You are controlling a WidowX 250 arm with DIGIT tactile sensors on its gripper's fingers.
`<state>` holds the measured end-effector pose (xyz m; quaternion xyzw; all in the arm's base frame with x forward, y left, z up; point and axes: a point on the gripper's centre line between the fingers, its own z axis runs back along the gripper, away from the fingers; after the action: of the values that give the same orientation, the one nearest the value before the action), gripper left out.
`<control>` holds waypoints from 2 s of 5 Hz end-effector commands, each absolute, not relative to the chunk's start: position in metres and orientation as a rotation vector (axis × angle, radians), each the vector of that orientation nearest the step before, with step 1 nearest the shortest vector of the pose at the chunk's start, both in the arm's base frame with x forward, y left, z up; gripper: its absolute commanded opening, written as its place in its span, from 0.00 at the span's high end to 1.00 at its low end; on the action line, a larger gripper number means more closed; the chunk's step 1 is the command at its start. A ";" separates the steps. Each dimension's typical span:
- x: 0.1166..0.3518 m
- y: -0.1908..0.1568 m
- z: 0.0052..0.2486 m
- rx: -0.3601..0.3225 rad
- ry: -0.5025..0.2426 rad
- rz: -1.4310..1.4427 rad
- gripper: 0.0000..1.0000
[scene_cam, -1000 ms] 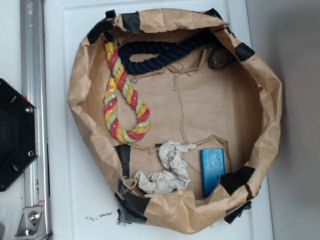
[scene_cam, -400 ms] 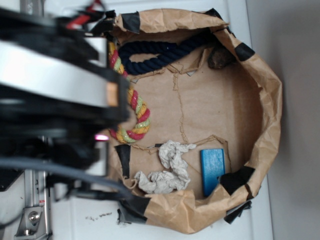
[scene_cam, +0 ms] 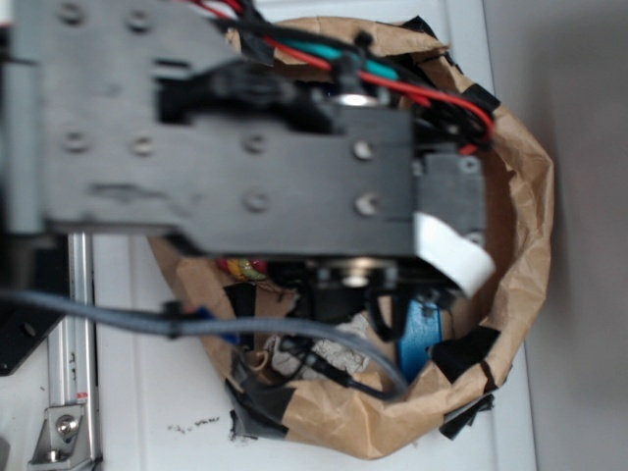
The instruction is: Grab the blue block.
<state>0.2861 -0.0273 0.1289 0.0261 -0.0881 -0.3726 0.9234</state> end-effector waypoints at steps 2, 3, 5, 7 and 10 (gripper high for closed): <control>0.300 -0.063 0.077 0.207 -0.347 -0.926 0.00; 0.303 -0.073 0.067 0.196 -0.328 -0.885 0.00; 0.302 -0.106 0.055 0.055 -0.298 -0.861 0.00; 0.273 -0.112 0.058 -0.034 -0.173 -0.943 0.00; 0.275 -0.050 0.129 -0.058 -0.274 -0.713 0.00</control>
<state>0.2731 -0.0410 0.1107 -0.0391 -0.1045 -0.3525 0.9291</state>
